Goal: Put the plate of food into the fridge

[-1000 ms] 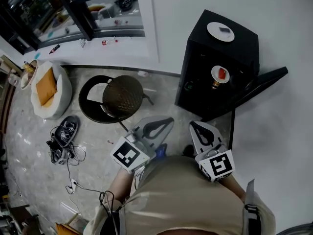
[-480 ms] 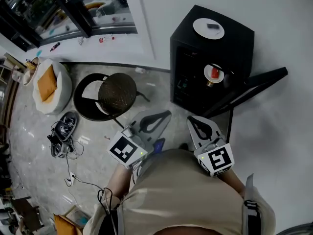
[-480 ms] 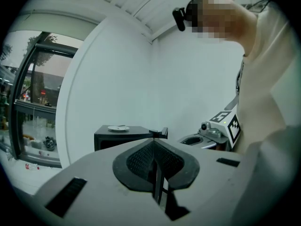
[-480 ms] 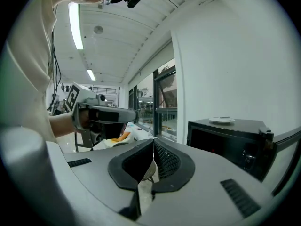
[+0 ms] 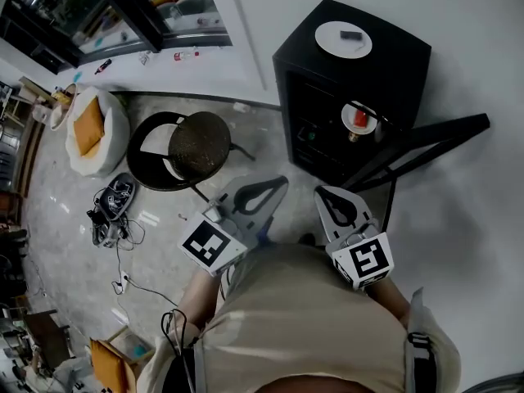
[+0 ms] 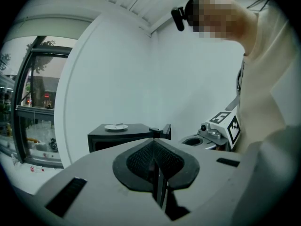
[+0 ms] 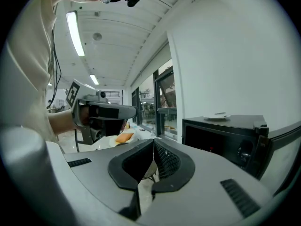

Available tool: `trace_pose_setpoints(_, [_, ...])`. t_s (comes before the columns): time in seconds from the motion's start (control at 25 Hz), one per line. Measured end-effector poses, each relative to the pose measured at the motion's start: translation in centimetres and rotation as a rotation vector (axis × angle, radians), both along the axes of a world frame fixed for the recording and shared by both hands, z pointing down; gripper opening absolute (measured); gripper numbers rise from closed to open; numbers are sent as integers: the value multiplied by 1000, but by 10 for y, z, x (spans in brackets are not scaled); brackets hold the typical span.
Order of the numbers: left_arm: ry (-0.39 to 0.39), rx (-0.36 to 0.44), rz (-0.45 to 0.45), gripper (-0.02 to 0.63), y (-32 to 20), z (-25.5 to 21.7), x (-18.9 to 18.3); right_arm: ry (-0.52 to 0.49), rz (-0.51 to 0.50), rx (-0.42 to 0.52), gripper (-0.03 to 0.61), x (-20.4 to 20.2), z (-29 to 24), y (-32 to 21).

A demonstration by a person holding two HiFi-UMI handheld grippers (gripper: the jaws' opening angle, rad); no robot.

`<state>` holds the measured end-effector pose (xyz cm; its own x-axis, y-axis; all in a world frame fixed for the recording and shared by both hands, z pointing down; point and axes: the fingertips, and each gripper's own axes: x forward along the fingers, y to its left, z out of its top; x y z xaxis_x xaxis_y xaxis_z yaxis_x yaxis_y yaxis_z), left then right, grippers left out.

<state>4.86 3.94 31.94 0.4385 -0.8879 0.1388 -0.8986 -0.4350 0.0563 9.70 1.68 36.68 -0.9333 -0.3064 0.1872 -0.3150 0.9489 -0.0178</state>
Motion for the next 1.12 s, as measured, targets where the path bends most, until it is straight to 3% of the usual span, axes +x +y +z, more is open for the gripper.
trace_pose_setpoints(0.32, [2, -17, 39, 11, -13, 8, 3, -13, 51, -14, 21, 6, -1, -8])
trace_pose_setpoints(0.64, [32, 17, 146, 11, -50, 10, -11, 67, 190, -20, 21, 10, 4, -30])
trace_pose_setpoints(0.92, [56, 16, 224, 11, -78, 14, -48, 107, 241, 3, 21, -27, 4, -53])
trace_pose_setpoints(1.12, [14, 43, 291, 11, -96, 20, -75, 124, 275, 25, 21, -54, 2, -64])
